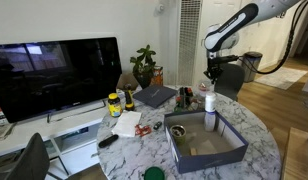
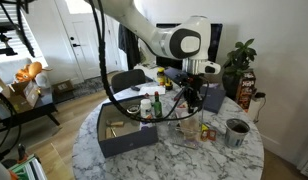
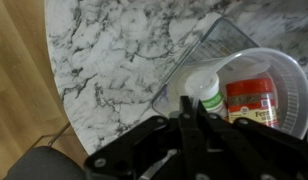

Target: Put the clear cup in the box

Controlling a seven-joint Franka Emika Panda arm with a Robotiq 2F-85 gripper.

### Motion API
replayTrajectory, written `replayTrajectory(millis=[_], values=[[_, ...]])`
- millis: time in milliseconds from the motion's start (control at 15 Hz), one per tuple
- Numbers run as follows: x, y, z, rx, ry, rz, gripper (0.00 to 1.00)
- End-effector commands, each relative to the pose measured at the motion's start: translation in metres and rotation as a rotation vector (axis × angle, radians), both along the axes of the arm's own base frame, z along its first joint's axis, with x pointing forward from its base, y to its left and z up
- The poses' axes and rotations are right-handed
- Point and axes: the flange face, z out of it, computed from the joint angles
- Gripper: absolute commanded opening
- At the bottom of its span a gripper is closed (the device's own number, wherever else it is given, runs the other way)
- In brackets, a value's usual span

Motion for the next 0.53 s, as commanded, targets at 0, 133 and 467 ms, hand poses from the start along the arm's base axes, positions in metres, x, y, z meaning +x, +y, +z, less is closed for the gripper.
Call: replayTrajectory(millis=[0, 133, 467], values=[[-0.059, -0.016, 0.058, 0.127, -0.088, 0.116, 0.01], [-0.087, -0.016, 0.084, 0.177, -0.141, 0.196, 0.01], [-0.166, 0.011, 0.124, 0.313, -0.198, 0.411, 0.01]])
